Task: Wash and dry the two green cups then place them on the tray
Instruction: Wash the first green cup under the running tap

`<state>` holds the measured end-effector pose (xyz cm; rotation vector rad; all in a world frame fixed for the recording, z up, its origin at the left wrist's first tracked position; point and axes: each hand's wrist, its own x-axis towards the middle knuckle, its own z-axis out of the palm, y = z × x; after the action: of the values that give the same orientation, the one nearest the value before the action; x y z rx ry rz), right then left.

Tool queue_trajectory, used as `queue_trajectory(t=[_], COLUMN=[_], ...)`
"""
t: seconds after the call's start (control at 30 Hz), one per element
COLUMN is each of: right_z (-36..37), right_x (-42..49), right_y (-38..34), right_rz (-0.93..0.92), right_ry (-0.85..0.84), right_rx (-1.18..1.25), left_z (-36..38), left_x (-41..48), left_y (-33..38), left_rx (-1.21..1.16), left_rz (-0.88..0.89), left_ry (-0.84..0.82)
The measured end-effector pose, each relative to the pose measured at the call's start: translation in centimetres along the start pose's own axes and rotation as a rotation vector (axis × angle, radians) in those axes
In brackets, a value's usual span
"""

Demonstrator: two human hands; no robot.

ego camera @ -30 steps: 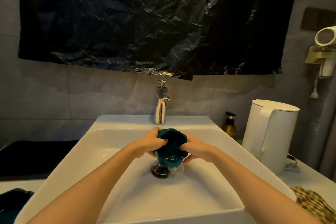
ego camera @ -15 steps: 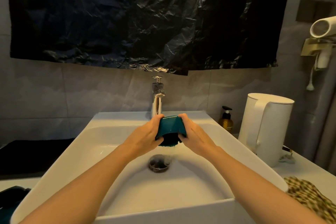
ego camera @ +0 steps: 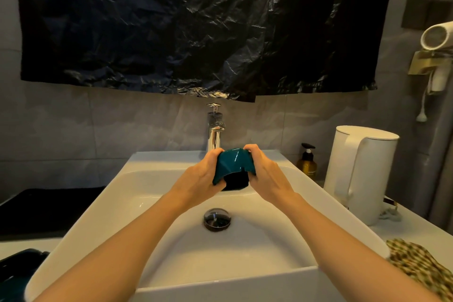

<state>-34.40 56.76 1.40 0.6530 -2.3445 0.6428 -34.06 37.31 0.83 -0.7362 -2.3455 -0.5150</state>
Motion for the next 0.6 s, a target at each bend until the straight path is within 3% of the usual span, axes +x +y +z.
queue_trajectory(t=[0.2, 0.37, 0.47, 0.6], right_z=[-0.3, -0.5, -1.5, -2.5], right_x=[0.6, 1.6, 2.3, 2.7], right_y=[-0.8, -2.7, -4.9, -7.9], right_rz=[0.154, 0.385, 0.426, 0.351], right_ry=[-0.006, -0.097, -0.154, -0.160], right_rx=[0.115, 0.224, 0.236, 0.293], left_z=[-1.2, -2.7, -4.9, -8.3], left_x=[0.8, 1.0, 0.4, -1.4], left_y=[1.3, 1.6, 2.6, 3.4], left_rx=[-0.299, -0.542, -0.750, -0.903], left_rz=[-0.211, -0.557, -0.809, -0.985], left_ry=[-0.157, -0.220, -0.229, -0.234])
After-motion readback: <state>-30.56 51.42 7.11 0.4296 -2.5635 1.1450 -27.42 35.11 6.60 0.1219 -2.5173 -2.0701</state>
